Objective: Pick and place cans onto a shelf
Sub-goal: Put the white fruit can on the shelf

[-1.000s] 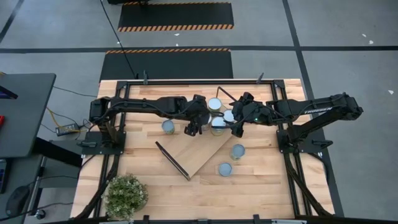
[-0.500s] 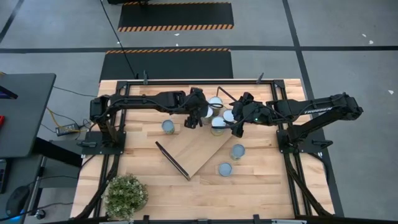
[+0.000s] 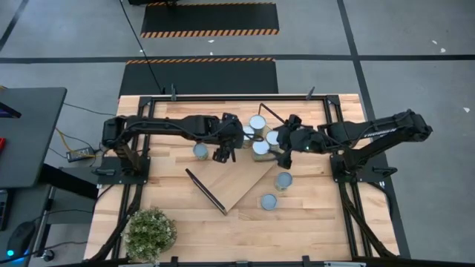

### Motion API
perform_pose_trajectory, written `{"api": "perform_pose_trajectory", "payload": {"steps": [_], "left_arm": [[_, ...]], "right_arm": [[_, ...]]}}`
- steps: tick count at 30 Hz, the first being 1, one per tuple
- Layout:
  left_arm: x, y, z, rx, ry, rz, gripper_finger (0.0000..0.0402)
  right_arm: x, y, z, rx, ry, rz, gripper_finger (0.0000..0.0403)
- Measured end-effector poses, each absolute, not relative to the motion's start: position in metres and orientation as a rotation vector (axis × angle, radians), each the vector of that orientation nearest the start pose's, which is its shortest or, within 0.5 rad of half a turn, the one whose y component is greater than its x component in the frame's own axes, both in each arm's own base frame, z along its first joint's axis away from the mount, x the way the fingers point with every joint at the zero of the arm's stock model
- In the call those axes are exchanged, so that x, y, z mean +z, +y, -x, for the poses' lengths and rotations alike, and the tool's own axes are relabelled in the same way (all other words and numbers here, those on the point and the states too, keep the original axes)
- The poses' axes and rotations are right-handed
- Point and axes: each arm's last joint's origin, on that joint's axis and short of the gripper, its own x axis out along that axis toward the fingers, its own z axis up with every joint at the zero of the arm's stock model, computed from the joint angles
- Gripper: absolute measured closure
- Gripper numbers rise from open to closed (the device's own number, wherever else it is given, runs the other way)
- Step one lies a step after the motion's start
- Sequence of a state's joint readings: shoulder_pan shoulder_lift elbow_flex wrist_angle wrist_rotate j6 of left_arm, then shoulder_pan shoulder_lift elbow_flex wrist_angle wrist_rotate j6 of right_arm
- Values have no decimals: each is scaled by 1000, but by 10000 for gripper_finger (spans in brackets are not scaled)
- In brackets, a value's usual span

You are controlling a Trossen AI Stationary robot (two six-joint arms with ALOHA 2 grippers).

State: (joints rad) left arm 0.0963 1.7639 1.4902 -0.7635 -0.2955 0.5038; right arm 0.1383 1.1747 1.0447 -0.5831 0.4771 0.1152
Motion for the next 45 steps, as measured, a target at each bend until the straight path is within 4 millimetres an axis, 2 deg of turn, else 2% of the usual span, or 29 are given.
{"api": "perform_pose_trajectory", "payload": {"steps": [5, 10, 18, 27, 32, 45], "left_arm": [[281, 50, -355, 132, 1132, -468, 15], [289, 55, -338, 183, 1050, -424, 15], [287, 49, -310, 221, 923, -383, 15], [293, 47, -286, 263, 783, -333, 15], [290, 47, -276, 281, 780, -298, 15], [285, 47, -276, 272, 768, -273, 15]], "right_arm": [[311, 43, -238, -289, 668, 118, 21], [302, 58, -237, -264, 714, 113, 21], [271, 76, -243, -199, 926, 120, 21], [236, 83, -253, -116, 1150, 210, 21], [223, 83, -260, -78, 1216, 201, 20], [203, 83, -267, -50, 1333, 128, 4]]}}
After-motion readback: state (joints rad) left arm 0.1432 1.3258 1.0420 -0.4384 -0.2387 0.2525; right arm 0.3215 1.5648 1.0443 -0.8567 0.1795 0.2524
